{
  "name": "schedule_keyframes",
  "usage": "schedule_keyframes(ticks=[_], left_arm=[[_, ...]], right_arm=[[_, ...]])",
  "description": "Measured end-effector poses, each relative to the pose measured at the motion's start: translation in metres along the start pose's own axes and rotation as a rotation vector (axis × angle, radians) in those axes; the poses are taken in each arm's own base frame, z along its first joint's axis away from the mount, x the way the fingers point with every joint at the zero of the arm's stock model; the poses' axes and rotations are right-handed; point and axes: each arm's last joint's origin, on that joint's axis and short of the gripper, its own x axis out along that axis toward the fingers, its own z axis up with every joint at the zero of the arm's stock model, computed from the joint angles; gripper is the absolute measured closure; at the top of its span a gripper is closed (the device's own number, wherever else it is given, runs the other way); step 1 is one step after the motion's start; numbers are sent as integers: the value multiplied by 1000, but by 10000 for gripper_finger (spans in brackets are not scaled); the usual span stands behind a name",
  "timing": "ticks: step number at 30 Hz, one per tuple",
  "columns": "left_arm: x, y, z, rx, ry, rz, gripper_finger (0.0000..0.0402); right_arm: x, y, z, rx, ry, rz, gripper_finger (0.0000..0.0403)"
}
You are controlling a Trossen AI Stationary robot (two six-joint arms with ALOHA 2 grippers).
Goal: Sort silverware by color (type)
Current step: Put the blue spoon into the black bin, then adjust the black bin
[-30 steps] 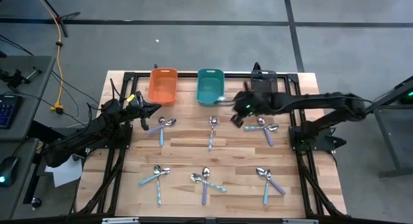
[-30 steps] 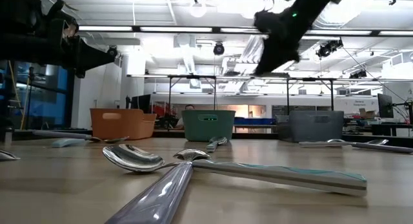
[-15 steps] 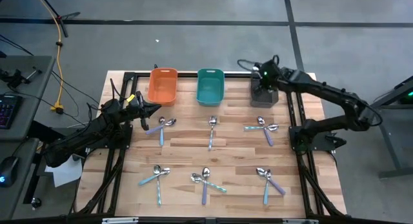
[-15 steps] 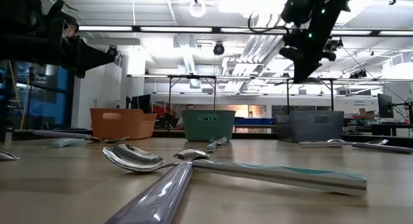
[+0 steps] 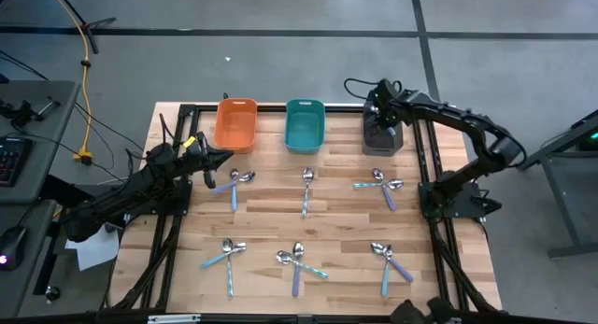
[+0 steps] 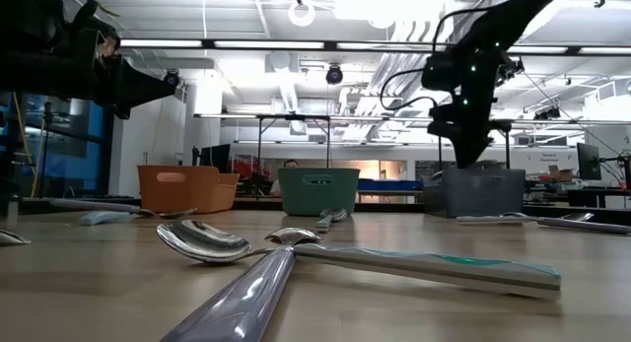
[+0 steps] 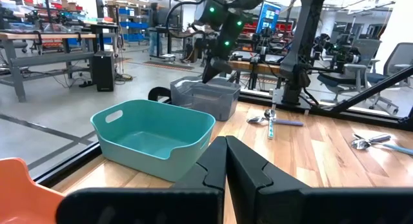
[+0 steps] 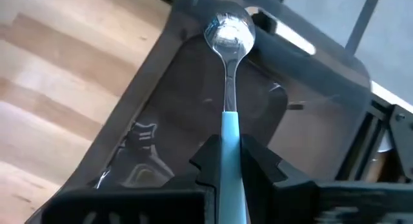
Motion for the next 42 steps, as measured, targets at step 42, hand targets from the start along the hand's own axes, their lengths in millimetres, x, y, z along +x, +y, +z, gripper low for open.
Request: schedule_keyframes(ticks=[42], left_arm=[[0, 0, 0, 0, 0, -1, 402]], right_arm=[[-46, 29, -26, -146, -3, 73, 338]])
